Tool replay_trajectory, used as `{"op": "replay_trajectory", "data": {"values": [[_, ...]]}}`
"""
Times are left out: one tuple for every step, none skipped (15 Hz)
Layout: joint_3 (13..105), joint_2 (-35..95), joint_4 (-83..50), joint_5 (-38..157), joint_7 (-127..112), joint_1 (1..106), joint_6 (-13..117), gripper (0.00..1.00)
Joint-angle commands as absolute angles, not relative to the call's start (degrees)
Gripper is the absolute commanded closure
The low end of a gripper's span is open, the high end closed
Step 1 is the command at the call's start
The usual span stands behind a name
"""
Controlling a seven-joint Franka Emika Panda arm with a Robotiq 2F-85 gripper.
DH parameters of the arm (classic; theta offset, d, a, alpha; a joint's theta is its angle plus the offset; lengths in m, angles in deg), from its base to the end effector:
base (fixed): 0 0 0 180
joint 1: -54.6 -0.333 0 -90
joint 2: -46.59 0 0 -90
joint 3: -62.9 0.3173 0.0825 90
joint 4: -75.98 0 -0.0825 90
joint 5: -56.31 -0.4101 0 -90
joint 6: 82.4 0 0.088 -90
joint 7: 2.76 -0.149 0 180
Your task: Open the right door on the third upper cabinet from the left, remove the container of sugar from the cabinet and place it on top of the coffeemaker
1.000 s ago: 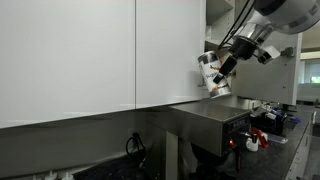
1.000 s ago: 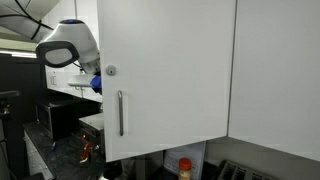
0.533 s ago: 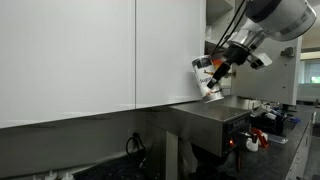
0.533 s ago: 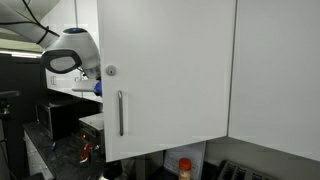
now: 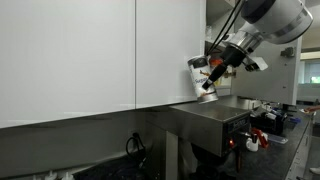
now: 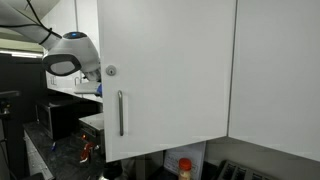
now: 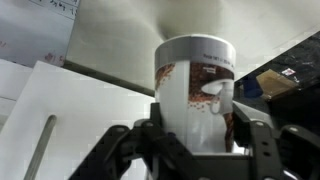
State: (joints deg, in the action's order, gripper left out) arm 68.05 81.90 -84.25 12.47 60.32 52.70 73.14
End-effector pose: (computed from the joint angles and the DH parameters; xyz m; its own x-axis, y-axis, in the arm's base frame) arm 0.4149 0.0342 0.3847 0.6332 0.4604 0.6221 0.5501 -0.8332 0.0568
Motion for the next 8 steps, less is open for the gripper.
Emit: {"op": "replay_trajectory", "data": {"values": [[68.2, 81.24, -84.25, 7.09, 66.53, 51.73, 75.96, 0.59], [68.21, 81.15, -84.25, 5.71, 67.99, 51.63, 76.07, 0.59], [68.21, 80.97, -84.25, 4.26, 69.58, 51.48, 76.16, 0.59], [68.2, 80.72, -84.25, 2.78, 71.12, 51.41, 76.14, 0.59], [68.27, 80.47, -84.25, 1.4, 72.66, 51.41, 76.12, 0.59], [68.26, 80.16, -84.25, 0.05, 74.37, 51.4, 75.85, 0.59], [68.28, 79.83, -84.25, -1.23, 75.93, 51.4, 75.71, 0.59], [68.22, 79.45, -84.26, -2.63, 77.82, 51.34, 75.54, 0.59]]}}
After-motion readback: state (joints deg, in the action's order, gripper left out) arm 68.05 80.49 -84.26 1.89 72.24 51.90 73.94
